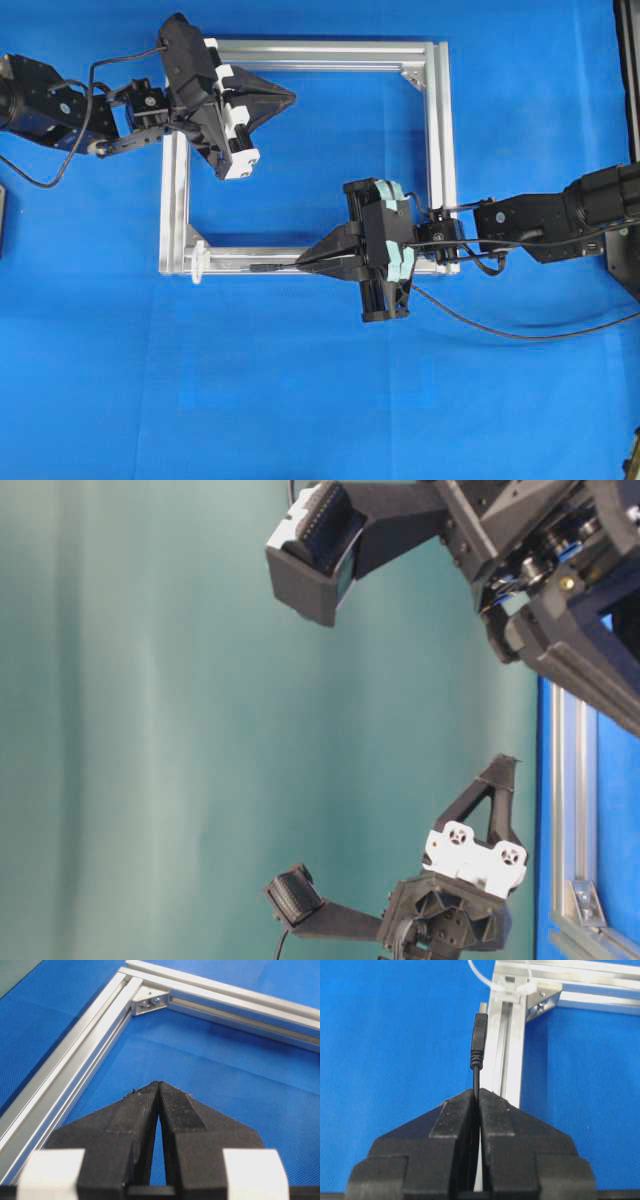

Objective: Insert the wire through the string loop located on the left side.
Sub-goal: 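Carry the cable plug with the right gripper toward the white zip-tie loop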

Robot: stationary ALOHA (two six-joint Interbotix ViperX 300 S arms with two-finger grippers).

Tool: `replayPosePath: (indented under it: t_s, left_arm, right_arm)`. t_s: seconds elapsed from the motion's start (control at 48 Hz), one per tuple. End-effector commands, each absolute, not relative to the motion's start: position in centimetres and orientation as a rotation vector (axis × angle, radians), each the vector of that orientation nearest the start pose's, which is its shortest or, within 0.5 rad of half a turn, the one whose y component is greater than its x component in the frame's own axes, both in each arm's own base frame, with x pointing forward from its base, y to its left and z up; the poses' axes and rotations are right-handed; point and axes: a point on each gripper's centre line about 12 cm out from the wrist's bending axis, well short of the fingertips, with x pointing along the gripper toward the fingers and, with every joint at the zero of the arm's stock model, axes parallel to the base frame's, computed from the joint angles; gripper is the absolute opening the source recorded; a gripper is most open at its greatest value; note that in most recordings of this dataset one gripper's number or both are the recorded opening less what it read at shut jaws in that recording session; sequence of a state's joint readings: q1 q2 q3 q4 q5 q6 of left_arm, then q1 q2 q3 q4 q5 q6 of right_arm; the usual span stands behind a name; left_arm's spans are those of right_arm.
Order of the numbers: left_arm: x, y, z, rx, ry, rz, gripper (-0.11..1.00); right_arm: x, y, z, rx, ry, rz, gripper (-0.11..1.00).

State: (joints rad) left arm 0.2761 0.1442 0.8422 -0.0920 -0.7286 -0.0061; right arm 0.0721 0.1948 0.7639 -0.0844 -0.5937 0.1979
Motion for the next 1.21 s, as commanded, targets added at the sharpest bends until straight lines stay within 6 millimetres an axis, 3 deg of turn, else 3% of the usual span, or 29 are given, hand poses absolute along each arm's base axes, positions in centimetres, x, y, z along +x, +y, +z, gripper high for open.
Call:
replayPosePath:
  t_s: [0.0,0.542,1.188]
  left_arm:
    - [36.7,11.1,14.9,-0.096,0.203,0.342,0.0]
    - [36.7,11.1,14.9,-0.096,0.203,0.342,0.0]
    - [36.7,11.1,15.0,-0.097,0.202,0.343,0.0]
  right_arm:
    - [40.7,3.5,14.0,0.124,0.314,0.099,0.0]
    - [44.3,3.8,13.7,0.121,0.32,0.096,0.0]
    - [44.6,3.9,13.6,0.12,0.323,0.096,0.0]
